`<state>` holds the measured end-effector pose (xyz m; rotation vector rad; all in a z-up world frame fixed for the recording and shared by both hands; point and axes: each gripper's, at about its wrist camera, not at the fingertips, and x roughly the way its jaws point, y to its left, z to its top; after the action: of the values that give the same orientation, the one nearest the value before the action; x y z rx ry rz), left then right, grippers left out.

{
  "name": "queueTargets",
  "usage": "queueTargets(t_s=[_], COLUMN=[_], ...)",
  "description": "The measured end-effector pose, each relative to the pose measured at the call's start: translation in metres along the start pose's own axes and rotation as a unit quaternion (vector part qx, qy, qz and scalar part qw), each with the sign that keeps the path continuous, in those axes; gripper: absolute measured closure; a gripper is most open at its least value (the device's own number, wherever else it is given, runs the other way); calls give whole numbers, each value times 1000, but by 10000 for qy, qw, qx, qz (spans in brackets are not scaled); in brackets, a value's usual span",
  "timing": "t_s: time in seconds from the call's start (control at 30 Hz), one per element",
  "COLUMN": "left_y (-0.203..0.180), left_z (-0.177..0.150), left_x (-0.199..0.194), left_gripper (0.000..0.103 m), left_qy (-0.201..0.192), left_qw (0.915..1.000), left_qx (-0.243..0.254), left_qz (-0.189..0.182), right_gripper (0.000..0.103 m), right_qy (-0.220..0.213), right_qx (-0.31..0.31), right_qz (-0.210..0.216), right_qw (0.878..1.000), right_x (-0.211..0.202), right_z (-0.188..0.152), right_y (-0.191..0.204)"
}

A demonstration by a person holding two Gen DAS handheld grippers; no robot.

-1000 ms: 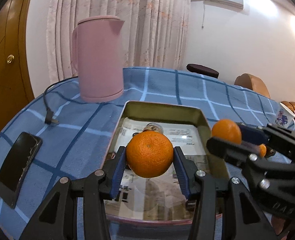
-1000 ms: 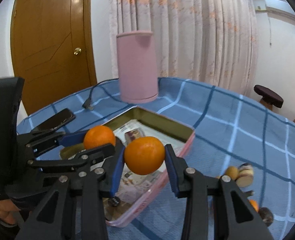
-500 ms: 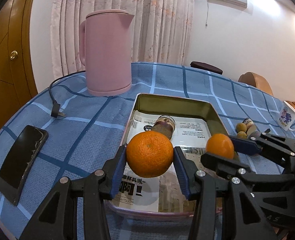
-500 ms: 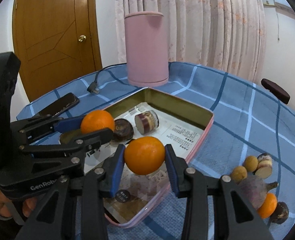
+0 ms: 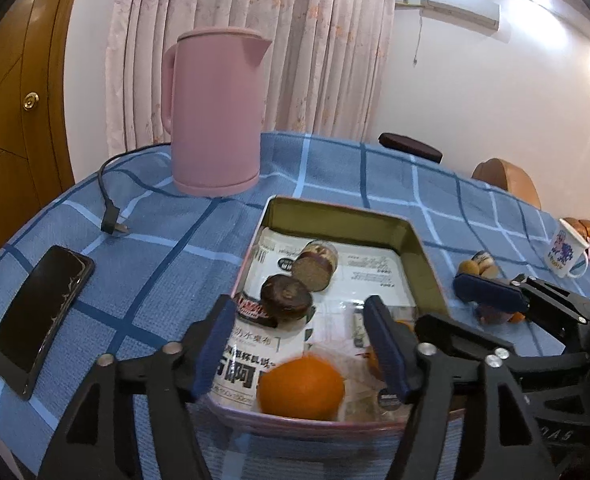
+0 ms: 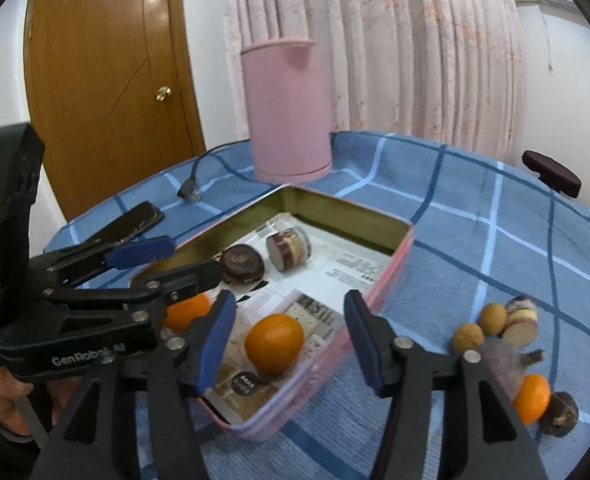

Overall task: Organize fruits
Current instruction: 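Carry both oranges over the tin box and open both grippers, then move the right gripper to a dark brown round fruit and grasp it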

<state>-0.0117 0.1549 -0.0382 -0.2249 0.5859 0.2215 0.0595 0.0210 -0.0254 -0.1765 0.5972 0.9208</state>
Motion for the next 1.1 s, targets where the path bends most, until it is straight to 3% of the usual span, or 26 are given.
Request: queueTargets(t_s=[0.33, 0.57, 1.1], left_y=[-27, -56, -137], left_z=[2, 2, 6], left_x=[-7, -5, 16], left_gripper=[29, 28, 28], left_qy=[-68, -22, 128], left_qw=[9995, 9980, 9888], left_qx=[236, 508, 1229], left_qz=[-200, -378, -832], right_gripper=[29, 28, 27], right_qy=[-319, -420, -198], right_qx=[183, 533, 1393], right_qz=[-364, -825, -1847], right_qw=[9987, 9943, 9727], right_x=[-32, -58, -98], right_z=[0, -13, -53], right_y=[-24, -64, -149])
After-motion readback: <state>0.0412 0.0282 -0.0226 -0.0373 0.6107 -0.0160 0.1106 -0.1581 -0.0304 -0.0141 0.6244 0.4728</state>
